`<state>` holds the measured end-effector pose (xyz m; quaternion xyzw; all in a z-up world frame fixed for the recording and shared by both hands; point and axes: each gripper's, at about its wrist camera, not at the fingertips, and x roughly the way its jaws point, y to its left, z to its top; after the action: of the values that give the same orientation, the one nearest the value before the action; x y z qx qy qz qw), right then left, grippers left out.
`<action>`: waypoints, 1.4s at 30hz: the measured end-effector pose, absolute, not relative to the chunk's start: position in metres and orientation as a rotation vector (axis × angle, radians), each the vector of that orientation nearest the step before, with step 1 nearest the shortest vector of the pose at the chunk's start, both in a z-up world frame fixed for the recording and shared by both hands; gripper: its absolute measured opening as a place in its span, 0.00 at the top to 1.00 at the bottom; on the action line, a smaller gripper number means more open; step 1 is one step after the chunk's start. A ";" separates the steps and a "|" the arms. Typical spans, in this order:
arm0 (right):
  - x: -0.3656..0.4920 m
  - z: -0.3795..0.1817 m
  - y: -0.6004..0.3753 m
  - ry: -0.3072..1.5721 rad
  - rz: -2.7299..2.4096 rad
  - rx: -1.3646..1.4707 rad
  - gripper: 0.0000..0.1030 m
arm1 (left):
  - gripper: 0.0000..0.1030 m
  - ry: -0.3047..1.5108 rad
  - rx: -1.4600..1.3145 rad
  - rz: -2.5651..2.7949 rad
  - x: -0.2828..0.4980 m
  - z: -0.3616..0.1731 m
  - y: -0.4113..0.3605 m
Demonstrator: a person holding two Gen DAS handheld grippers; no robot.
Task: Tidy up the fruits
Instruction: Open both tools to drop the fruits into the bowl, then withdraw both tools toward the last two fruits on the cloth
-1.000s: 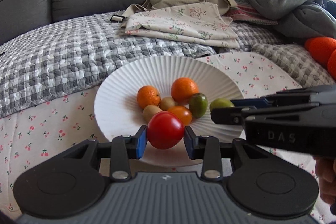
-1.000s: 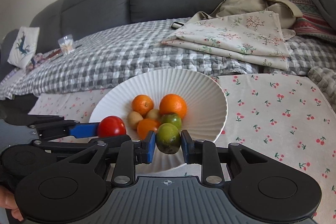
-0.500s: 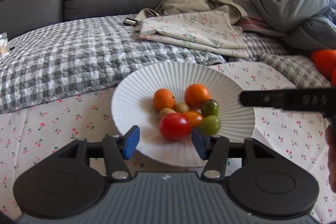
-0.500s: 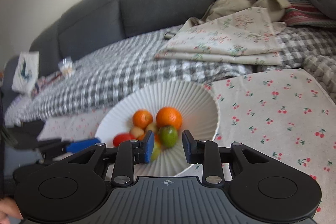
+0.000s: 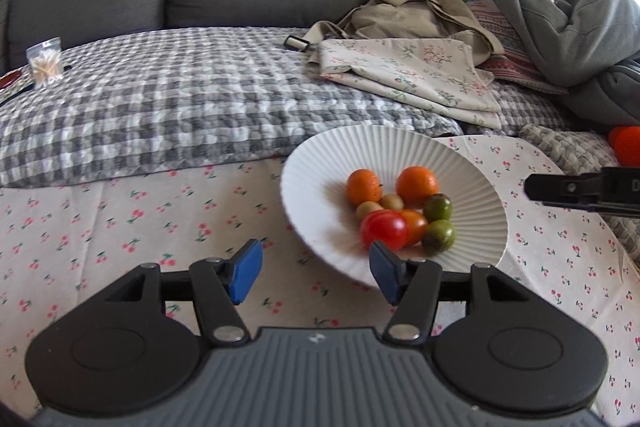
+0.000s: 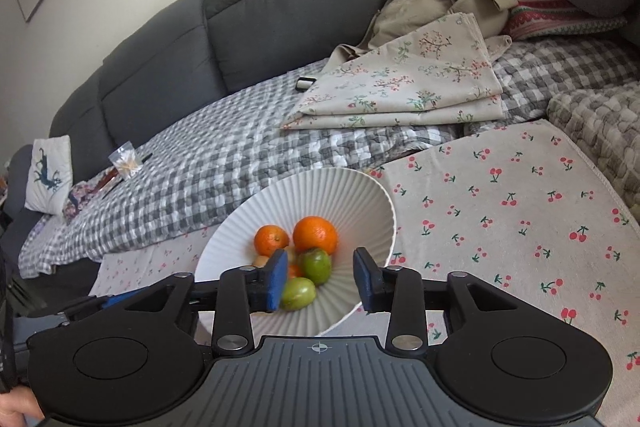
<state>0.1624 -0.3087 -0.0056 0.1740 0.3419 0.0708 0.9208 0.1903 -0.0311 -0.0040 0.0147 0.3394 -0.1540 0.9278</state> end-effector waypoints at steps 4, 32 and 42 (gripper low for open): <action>0.155 0.001 -0.307 0.698 0.148 0.362 0.59 | 0.43 0.715 0.020 -0.285 0.184 -0.001 -0.021; 0.134 0.018 -0.278 0.752 0.215 0.331 0.14 | 0.39 0.782 0.096 -0.327 0.141 -0.016 -0.007; 0.131 0.014 -0.260 0.791 0.290 0.315 0.10 | 0.39 0.794 0.158 -0.346 0.146 -0.034 -0.018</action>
<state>0.1308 -0.2596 0.0142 0.1521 0.3824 0.1403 0.9005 0.1461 -0.0176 -0.0340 0.0764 0.3844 -0.1674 0.9046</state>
